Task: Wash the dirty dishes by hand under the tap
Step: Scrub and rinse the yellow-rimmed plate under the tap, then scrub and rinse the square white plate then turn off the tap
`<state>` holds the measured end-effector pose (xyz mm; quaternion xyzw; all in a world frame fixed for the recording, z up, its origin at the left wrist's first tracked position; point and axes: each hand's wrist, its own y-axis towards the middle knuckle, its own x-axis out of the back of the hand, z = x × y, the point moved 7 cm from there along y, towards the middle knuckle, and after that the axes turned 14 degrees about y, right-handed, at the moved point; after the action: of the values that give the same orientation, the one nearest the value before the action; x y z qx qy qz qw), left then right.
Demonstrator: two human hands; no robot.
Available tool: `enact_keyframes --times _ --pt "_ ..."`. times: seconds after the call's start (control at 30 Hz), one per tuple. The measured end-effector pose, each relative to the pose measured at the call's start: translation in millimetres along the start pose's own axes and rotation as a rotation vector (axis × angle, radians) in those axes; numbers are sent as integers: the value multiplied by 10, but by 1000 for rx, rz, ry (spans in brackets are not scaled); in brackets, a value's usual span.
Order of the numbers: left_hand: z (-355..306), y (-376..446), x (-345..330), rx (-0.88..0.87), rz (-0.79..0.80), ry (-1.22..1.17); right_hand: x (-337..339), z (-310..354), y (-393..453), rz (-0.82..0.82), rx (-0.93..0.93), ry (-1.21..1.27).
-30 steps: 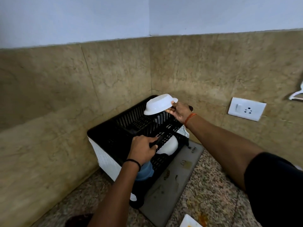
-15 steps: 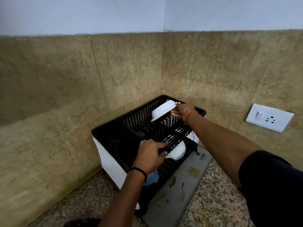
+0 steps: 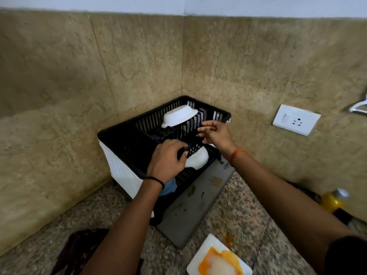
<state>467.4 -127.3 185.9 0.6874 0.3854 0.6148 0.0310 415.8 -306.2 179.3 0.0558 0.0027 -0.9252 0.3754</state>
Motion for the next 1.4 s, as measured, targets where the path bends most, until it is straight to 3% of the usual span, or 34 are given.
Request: enact_keyframes --times 0.07,0.13,0.23,0.37,0.5,0.57,0.73,0.9,1.07,1.27,1.4 --pt "-155 -157 59 -50 -129 62 147 -162 -391 34 14 -41" --pt "-344 -487 -65 -80 -161 70 383 -521 -877 61 -28 -138" --pt "-556 -1142 -553 -38 54 -14 789 -1285 -1632 132 -180 -386" --pt "-487 -2038 -1196 281 470 -84 1284 -2074 -2498 104 -394 -638" --pt "-434 -2478 -1380 420 544 -52 1579 -2274 -2916 -71 -437 -700" --pt "-421 -2561 -1408 472 545 -57 1649 -2336 -3027 -145 -442 -639" --pt "-411 -2649 -1520 577 599 -125 1595 -2566 -3315 -254 -649 -207" --pt "-501 -2600 -1586 587 606 -198 1690 -2470 -3386 -364 -578 -151" --pt "-1038 -2353 -1706 518 694 -387 2234 -2095 -3469 -450 -505 -72" --pt "-2430 -2262 -2028 507 1137 -915 3408 -1499 -3926 -587 -373 -66" --pt "-3491 -2275 -2123 433 1315 -1110 4259 -1262 -4381 -688 -308 -17"
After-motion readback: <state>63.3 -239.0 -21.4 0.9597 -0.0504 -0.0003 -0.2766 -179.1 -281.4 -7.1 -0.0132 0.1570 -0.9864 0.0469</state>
